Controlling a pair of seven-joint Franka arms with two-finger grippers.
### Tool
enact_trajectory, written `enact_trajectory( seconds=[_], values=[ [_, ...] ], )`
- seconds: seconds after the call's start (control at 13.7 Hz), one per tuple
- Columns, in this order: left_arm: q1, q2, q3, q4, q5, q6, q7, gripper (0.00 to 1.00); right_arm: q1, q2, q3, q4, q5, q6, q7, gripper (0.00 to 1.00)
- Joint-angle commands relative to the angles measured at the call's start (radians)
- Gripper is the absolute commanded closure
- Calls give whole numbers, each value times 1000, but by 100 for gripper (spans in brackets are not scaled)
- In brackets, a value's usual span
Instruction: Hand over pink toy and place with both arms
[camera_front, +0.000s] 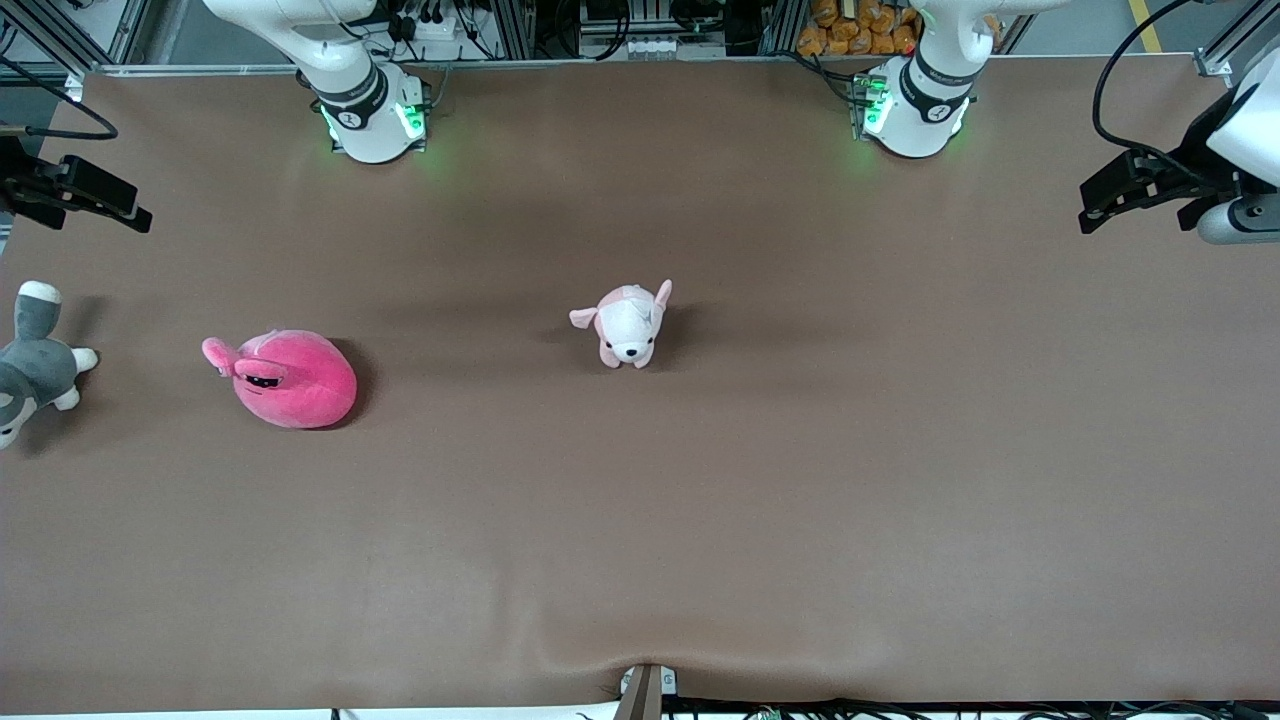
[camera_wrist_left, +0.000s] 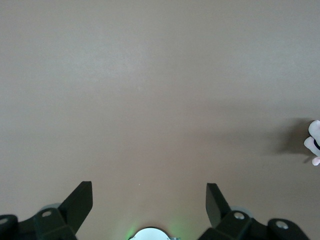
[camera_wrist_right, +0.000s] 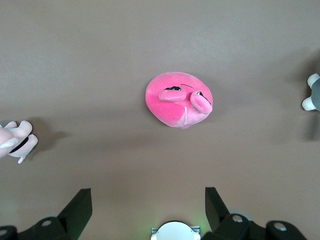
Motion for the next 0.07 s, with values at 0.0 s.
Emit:
enact_trajectory(
  seconds=[0.0],
  values=[
    [-8,-27,7,-13,3,-5,17,0,7,9,0,19,-13,-10,-12,0]
  ],
)
